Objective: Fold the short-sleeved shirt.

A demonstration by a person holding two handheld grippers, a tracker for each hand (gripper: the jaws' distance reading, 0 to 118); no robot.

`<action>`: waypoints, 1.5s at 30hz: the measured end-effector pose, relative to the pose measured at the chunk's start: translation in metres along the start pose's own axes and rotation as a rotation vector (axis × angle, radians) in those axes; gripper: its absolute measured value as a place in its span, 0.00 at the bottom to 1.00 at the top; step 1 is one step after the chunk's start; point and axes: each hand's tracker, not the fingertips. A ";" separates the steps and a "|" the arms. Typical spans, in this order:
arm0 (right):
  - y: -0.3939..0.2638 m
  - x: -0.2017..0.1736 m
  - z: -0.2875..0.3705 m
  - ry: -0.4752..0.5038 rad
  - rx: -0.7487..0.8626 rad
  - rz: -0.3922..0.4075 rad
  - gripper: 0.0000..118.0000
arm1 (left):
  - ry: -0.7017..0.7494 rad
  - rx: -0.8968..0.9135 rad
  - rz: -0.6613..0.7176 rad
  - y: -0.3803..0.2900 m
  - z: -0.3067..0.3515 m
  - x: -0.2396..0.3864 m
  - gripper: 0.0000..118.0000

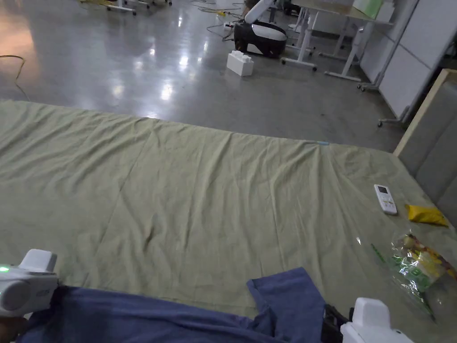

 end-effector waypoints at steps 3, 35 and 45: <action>0.016 0.012 -0.045 0.025 -0.135 0.016 0.55 | 0.005 0.053 0.001 -0.003 0.021 0.003 0.04; 0.021 0.025 -0.048 0.079 -0.140 0.066 0.00 | 0.010 0.171 0.056 -0.037 0.069 -0.003 0.04; 0.017 0.052 0.075 0.098 0.006 0.012 0.00 | -0.012 0.291 0.084 -0.067 0.135 -0.023 0.04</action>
